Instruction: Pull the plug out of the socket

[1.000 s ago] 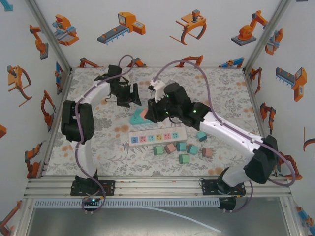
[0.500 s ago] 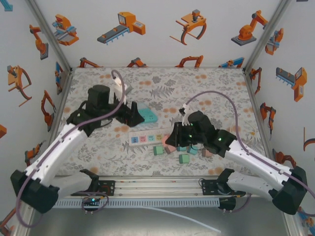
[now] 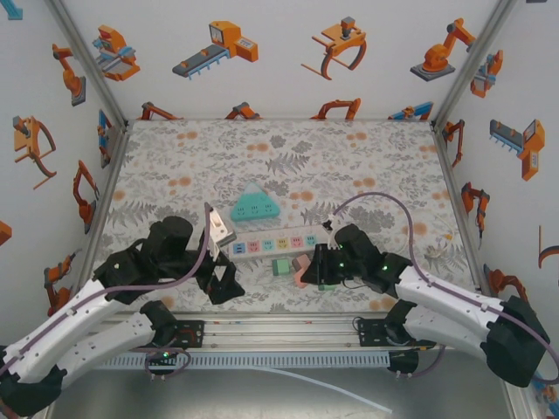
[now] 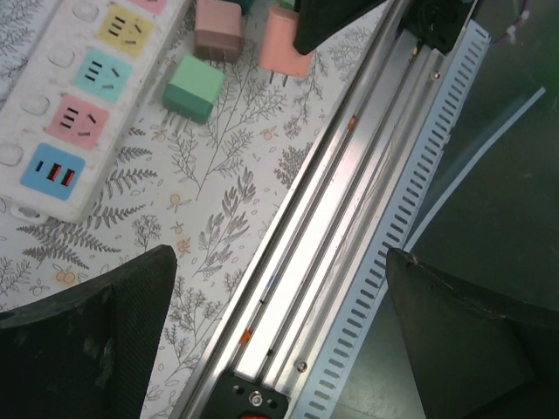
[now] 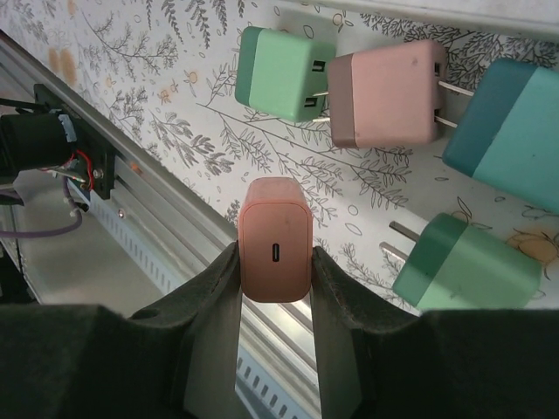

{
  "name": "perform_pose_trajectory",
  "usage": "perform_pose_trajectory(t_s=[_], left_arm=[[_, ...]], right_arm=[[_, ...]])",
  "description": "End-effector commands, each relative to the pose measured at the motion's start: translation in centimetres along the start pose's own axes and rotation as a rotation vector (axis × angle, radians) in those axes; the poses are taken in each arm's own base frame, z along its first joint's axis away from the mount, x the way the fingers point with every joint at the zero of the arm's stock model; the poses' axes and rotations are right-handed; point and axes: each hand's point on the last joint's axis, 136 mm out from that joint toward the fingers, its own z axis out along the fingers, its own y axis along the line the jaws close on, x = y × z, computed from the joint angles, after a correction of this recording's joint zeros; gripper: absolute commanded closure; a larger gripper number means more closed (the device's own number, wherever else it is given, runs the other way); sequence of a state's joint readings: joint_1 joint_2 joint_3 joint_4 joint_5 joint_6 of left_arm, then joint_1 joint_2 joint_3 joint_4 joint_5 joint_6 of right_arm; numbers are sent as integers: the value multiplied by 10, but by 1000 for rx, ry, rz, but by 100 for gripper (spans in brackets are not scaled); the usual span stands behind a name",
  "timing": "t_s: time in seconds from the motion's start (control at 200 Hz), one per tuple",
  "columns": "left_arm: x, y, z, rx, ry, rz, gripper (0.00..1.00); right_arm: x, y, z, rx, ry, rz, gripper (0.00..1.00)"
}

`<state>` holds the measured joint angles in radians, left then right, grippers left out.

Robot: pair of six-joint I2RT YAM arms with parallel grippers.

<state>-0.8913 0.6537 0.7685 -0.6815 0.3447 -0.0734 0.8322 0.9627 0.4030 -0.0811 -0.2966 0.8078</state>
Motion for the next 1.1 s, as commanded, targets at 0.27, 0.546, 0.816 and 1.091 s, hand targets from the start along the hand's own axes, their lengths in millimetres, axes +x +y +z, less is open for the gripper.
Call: perform_pose_trajectory(t_s=[0.27, 0.546, 0.816, 1.091], left_arm=[[12, 6, 19, -10, 106, 12, 3], [12, 14, 25, -42, 115, 55, 3], [4, 27, 28, -113, 79, 77, 3], [-17, 91, 4, -505, -83, 33, 3]], right_arm=[[0, -8, 33, -26, 13, 16, 72], [-1, -15, 21, 49, 10, 0, 58], [-15, -3, -10, 97, -21, -90, 54], [-102, -35, -92, 459, -428, -263, 34]])
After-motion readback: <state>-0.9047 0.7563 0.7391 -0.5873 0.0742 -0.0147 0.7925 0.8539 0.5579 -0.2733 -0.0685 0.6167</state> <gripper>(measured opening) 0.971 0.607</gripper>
